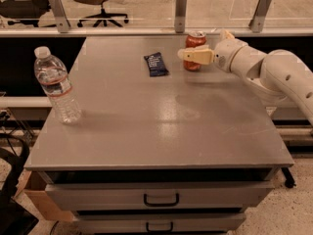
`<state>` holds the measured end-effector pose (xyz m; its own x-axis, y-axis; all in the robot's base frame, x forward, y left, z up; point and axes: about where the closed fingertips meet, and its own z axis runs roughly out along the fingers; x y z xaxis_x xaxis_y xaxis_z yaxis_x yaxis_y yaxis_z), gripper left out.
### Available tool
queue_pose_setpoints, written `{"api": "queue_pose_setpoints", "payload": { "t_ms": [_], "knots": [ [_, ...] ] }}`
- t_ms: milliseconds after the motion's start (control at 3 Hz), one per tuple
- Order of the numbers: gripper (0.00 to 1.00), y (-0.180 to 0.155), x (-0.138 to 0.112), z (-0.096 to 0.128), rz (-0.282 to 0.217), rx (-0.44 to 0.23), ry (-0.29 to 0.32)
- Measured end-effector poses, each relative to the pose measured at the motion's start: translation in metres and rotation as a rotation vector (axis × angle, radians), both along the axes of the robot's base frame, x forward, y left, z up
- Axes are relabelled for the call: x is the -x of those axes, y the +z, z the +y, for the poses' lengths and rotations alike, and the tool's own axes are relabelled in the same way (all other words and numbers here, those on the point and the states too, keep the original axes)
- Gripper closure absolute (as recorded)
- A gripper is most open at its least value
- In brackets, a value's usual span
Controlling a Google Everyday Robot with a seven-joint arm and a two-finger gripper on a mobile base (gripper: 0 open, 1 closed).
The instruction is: Move coke can near water bottle
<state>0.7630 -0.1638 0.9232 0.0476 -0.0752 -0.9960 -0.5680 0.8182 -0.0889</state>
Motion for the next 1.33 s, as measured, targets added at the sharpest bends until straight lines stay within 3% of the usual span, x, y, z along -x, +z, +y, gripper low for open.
{"api": "queue_pose_setpoints", "payload": {
  "t_ms": [333,667,1333],
  "knots": [
    [0.0,0.005,-0.01,0.012,0.017,-0.027,0.011],
    [0.16,0.006,-0.019,0.025,0.044,-0.023,0.023],
    [0.65,0.005,-0.021,0.031,0.047,-0.024,0.031]
  ]
}}
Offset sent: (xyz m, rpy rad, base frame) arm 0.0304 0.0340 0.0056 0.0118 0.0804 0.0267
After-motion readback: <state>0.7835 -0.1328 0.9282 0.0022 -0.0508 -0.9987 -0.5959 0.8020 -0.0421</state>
